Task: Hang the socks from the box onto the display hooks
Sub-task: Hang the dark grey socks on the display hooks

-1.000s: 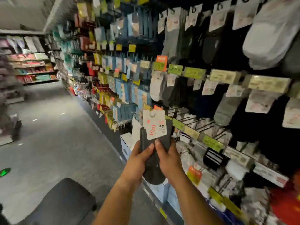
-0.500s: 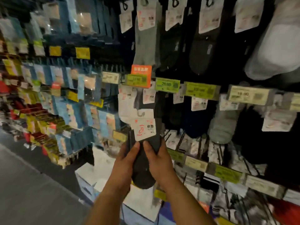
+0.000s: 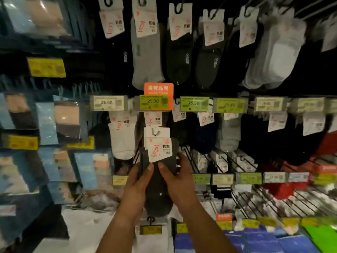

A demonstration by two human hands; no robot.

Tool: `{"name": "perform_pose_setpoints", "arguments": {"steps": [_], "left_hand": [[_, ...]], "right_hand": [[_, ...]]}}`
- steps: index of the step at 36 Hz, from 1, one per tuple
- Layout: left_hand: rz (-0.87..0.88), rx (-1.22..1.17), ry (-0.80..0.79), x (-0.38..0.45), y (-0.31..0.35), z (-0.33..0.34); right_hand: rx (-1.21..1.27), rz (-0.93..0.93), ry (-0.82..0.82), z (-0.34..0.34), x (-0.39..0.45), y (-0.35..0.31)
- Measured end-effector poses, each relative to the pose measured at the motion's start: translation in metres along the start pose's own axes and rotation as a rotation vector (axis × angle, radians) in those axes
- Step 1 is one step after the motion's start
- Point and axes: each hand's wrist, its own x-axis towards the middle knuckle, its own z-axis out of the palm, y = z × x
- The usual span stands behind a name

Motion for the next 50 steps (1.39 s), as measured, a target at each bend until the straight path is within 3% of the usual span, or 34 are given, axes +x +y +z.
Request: {"name": "perform_pose_setpoints", "arguments": {"steps": [6,15,24,30,36,43,50], "left_hand": [[-0.026,0.001,-0.061,0.014,0.002,-0.005],[-0.023,0.033,-0.092,0.03,-0.005,-0.014],[-0.098,-0.028,0.015,0.041,0.003,-0.025],[-0.113,-0.015,-0.005,0.044,0.007,-0.038],[-0.043,-0.003,-0.067,0.039,0.012,-0.048],[0.014,0.096,0.046,0.043,0.009,-0.067],[0.05,0.119,0.185,0.045,0.009,-0.084]], "right_hand": [[-0.067,-0.047,0.196,0.015,0.004,0.0],[-0.007,-0.002,0.159,0.017,0.007,-0.004],[-0.027,0.003,0.119,0.027,0.01,-0.008],[-0.022,0.009,0.117,0.039,0.011,-0.004],[0.219,0.095,0.092,0.05,0.01,-0.002],[0.364,0.133,0.031,0.047,0.011,-0.011],[0.217,0.057,0.051,0.029,0.029,-0.026]]}}
